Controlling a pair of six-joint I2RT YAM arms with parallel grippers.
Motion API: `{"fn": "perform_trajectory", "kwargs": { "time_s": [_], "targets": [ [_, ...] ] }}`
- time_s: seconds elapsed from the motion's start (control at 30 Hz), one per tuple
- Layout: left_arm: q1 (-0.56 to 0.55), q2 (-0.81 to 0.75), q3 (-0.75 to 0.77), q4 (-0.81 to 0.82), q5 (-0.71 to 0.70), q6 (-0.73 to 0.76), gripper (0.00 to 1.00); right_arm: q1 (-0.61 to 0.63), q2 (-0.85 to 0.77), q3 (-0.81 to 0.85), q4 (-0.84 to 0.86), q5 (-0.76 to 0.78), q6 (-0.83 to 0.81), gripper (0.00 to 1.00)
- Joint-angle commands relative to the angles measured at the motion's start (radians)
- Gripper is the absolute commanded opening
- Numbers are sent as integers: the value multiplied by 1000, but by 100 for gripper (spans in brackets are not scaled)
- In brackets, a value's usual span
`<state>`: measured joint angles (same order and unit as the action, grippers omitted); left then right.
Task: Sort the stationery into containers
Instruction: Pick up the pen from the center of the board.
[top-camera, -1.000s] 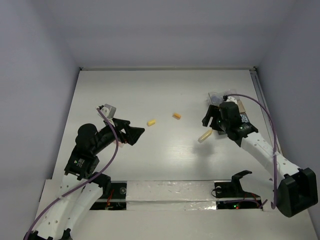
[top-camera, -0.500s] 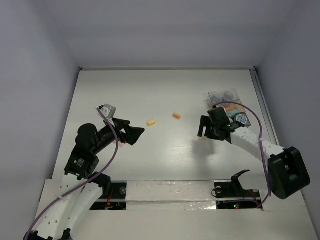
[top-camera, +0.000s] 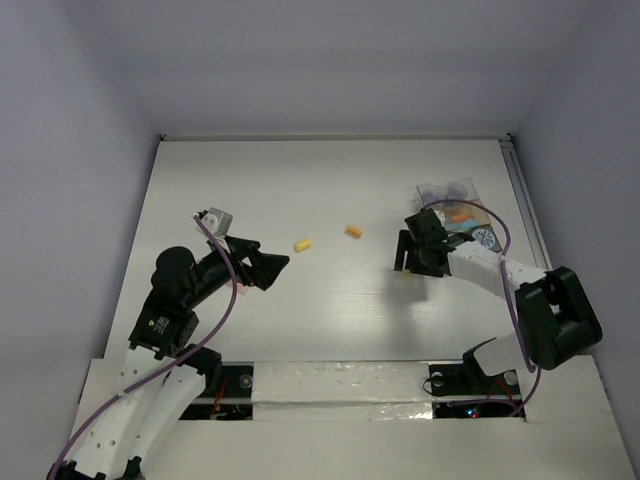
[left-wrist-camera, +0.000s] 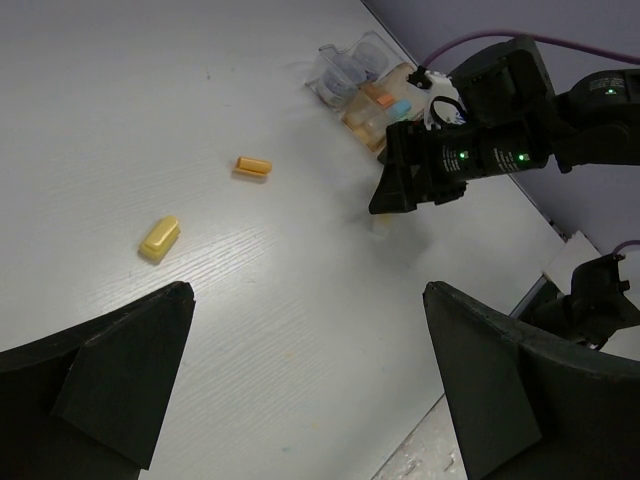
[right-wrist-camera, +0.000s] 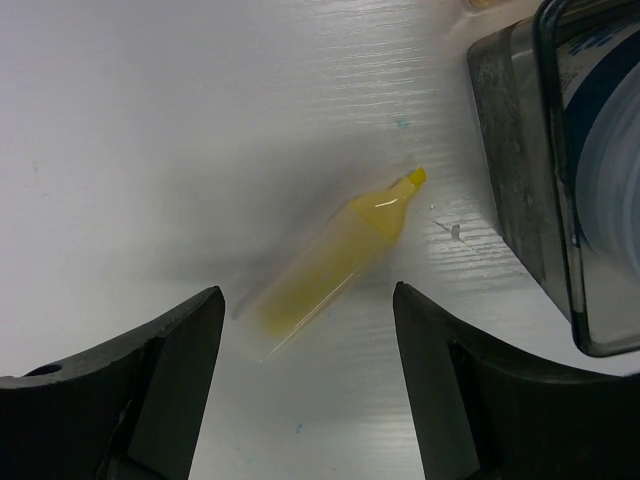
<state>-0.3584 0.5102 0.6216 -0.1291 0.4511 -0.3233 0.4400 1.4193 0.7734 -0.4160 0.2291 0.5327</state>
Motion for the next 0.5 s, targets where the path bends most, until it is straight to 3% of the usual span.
{"fn": "perform_trajectory", "kwargs": {
  "time_s": [0.0, 0.2, 0.3, 0.47],
  "targets": [
    [-4, 7, 24, 45, 0, 6, 99, 6, 35, 44, 25, 19, -5, 73],
    [-4, 7, 24, 43, -6, 4, 97, 6, 98, 75, 42, 39, -7, 61],
    [-4, 7, 23, 43, -8, 6, 96, 6, 130, 83, 49, 41, -10, 49],
    [-4, 11, 23, 46, -3, 6, 93, 16, 167, 64, 89, 27, -8, 41]
  ]
}}
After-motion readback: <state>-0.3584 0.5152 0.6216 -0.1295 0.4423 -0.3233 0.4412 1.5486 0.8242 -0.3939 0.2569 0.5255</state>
